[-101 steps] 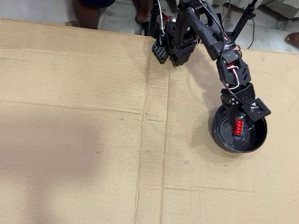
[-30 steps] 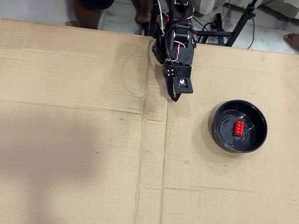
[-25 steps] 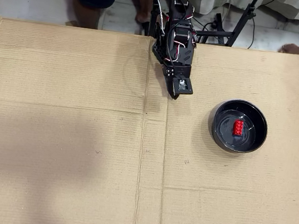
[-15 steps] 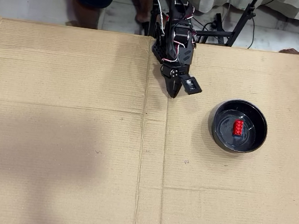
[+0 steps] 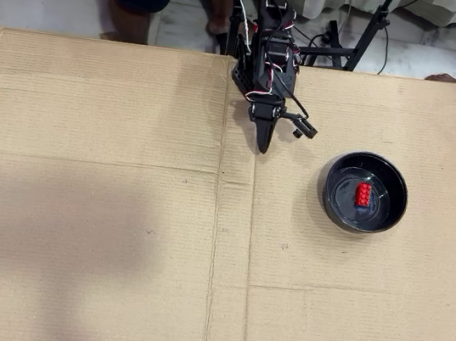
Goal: Grasp a lego block and put it in the bin.
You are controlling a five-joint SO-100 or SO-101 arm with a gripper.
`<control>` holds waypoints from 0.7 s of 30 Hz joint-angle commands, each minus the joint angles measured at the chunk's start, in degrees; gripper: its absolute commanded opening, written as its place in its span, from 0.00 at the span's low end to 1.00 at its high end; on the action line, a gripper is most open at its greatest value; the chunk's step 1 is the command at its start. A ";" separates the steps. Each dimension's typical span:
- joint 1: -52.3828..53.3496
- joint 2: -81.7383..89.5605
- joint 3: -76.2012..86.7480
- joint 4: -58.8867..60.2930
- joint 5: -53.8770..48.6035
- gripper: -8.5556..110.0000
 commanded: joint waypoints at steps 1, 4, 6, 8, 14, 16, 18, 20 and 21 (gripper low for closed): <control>0.09 0.97 0.70 -1.05 -4.92 0.07; -0.18 0.97 0.70 -0.97 -6.15 0.07; -0.18 0.97 0.70 -0.97 -6.15 0.07; -0.18 0.97 0.70 -0.97 -6.15 0.07; -0.18 0.79 0.70 -1.14 -6.06 0.07; -0.18 0.79 0.70 -1.23 -6.06 0.07; -0.18 0.79 0.70 -1.23 -6.06 0.07; -0.18 0.79 0.70 -1.23 -6.06 0.07; -0.18 0.79 0.70 -1.23 -6.06 0.07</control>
